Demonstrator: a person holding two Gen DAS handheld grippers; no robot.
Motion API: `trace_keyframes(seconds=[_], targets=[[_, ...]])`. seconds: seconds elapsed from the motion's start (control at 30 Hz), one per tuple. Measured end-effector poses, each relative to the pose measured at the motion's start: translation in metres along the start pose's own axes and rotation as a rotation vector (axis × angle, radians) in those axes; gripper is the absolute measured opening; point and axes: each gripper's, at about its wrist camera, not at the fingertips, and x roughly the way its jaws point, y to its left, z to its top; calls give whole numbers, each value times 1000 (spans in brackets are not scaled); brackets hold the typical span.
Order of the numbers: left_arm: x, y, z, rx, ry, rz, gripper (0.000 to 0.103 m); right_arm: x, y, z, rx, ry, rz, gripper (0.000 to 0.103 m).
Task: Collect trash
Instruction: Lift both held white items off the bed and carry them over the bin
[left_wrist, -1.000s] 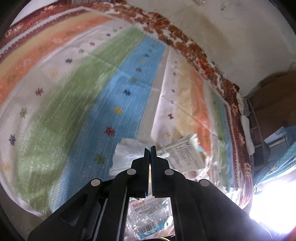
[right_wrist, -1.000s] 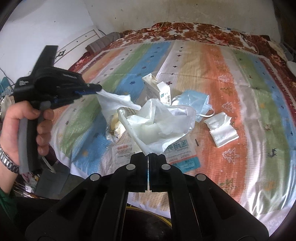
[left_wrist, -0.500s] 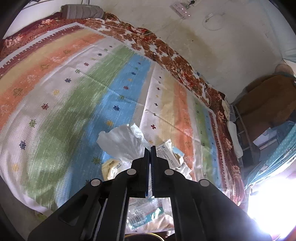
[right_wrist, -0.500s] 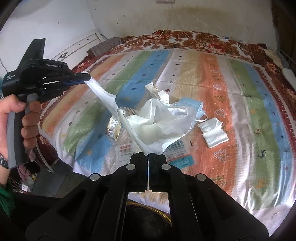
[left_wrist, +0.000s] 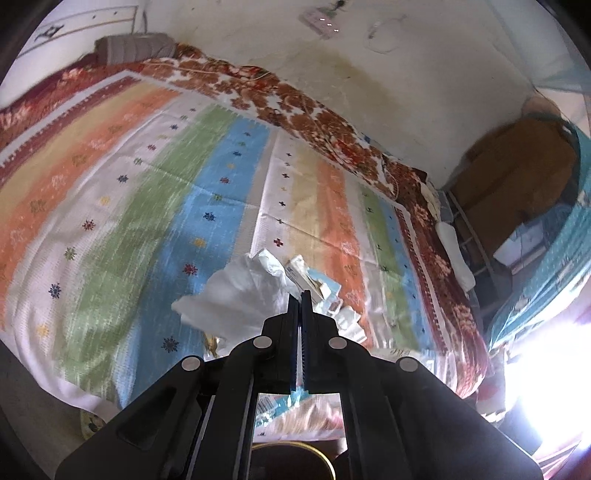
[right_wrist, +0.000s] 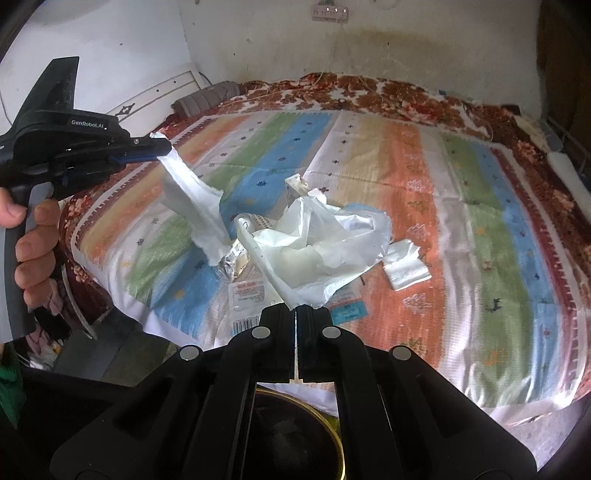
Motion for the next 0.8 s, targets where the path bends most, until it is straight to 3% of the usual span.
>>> trace_keyframes(seconds=[0.8], targets=[[-60,-42,-80,136,41,-87,1,-67,13,-44,-6,-51,-14,0]])
